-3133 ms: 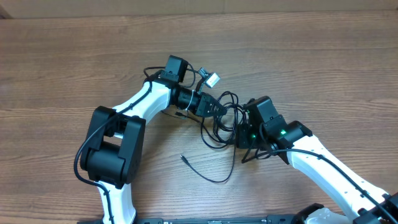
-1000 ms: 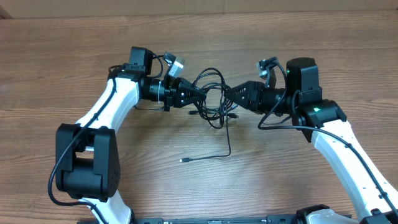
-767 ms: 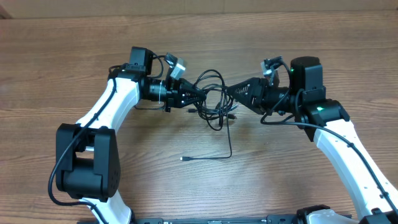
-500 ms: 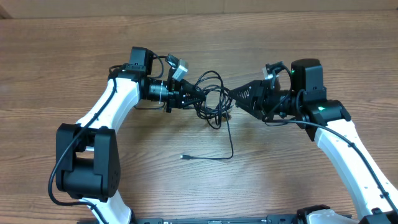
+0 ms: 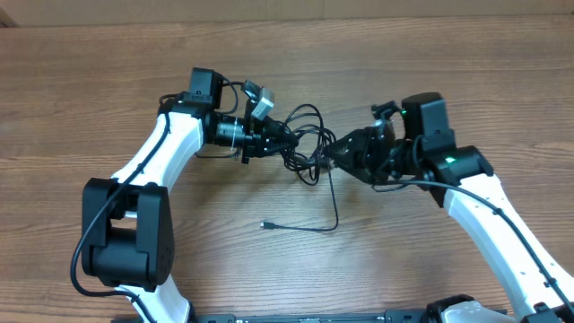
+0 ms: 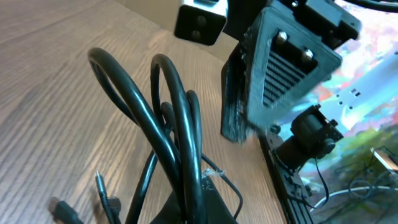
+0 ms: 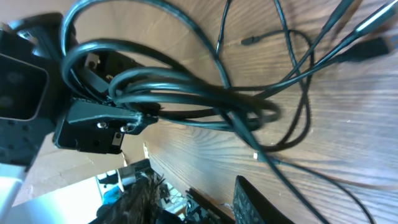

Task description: Untangle cables

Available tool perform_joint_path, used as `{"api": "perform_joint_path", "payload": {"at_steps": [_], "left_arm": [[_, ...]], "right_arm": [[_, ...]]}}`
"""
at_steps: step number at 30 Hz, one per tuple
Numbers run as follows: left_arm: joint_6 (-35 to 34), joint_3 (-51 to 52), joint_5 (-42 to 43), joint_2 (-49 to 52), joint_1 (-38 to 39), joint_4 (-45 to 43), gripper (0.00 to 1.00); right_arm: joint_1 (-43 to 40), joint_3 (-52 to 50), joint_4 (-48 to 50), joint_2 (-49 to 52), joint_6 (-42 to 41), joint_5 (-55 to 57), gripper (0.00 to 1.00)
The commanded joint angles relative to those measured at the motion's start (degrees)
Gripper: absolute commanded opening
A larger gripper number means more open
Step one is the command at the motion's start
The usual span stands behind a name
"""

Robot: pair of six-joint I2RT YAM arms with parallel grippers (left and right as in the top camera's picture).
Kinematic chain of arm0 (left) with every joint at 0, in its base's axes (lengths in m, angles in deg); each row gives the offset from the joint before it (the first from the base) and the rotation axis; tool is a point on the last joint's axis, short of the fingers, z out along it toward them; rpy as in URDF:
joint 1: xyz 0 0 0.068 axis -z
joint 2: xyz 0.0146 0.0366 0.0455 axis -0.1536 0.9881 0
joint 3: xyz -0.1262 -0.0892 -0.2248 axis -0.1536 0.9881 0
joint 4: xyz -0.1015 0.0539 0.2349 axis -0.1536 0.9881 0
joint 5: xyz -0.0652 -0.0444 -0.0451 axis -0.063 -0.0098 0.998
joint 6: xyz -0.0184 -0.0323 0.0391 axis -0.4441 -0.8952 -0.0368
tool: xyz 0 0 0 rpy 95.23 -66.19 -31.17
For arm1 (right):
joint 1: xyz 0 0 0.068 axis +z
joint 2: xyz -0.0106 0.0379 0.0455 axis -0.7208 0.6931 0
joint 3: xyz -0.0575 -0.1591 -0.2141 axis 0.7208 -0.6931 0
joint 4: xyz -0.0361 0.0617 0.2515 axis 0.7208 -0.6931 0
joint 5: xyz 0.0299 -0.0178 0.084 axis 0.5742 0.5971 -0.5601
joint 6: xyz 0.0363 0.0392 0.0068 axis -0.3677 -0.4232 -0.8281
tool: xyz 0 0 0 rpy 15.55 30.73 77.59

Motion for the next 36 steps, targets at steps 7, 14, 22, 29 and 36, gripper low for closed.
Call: {"api": "perform_joint_path", "payload": {"at_steps": [7, 14, 22, 29, 36], "left_arm": [[3.02, -0.13, -1.25, -1.07, 2.89, 0.94, 0.04], [3.06, -0.13, -1.81, -1.07, 3.21, 1.09, 0.04], [3.61, -0.13, -1.60, -1.07, 4.85, 1.27, 0.04], [3.91, -0.13, -3.45, -1.07, 6.95, 1.18, 0.04], [3.91, -0.13, -2.97, -1.07, 7.96, 0.94, 0.04]], "right_arm": [[3.37, 0.79, 3.63, -0.79, -15.91, 9.27, 0.36], [3.37, 0.79, 6.29, -0.79, -22.12, 11.98, 0.34], [3.37, 0.79, 6.58, -0.24, -25.66, 13.14, 0.35], [3.37, 0.79, 6.73, -0.24, -27.15, 12.72, 0.34], [3.37, 0.79, 6.78, -0.24, -27.10, 12.74, 0.31]]}}
